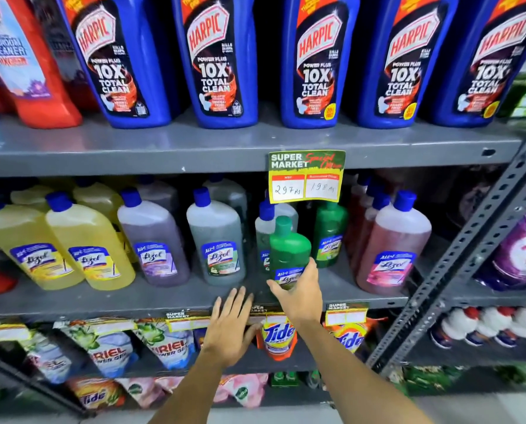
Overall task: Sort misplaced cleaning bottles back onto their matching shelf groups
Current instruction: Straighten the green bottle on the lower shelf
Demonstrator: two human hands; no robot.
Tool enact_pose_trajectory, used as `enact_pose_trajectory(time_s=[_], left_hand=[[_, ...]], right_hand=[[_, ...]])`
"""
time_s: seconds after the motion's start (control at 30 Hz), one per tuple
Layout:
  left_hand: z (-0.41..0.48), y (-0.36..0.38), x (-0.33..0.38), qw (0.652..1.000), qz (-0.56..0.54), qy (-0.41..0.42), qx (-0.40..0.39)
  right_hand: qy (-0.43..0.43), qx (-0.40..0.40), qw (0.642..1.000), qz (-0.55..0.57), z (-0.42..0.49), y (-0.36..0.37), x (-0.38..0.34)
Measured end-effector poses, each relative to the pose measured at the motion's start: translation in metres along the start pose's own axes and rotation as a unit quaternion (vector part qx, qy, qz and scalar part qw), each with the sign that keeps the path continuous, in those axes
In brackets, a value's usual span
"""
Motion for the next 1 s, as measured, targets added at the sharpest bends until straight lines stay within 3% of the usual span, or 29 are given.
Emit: enact_pose_trajectory(time_s=[0.4,1.0], left_hand=[[-0.002,-0.001,0.001,1.000,-0.005,-0.008,0.007],[-0.001,0.003,0.000,1.000,-0.001,-0.019,-0.005]], right_hand=[[0.041,0.048,0.998,-0.008,0.029,-0.075,0.049],[0.051,0.019,0.999,0.005,0.045,-0.073,0.050]])
Point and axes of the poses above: each hand's wrist, its own z-axis towards the middle knuckle, its own y-axis out of the palm, x = y × z, the point moved 8 cm from there along z, towards the middle knuckle, and after that the axes turned 7 degrees about -y, right-handed, at the moved point
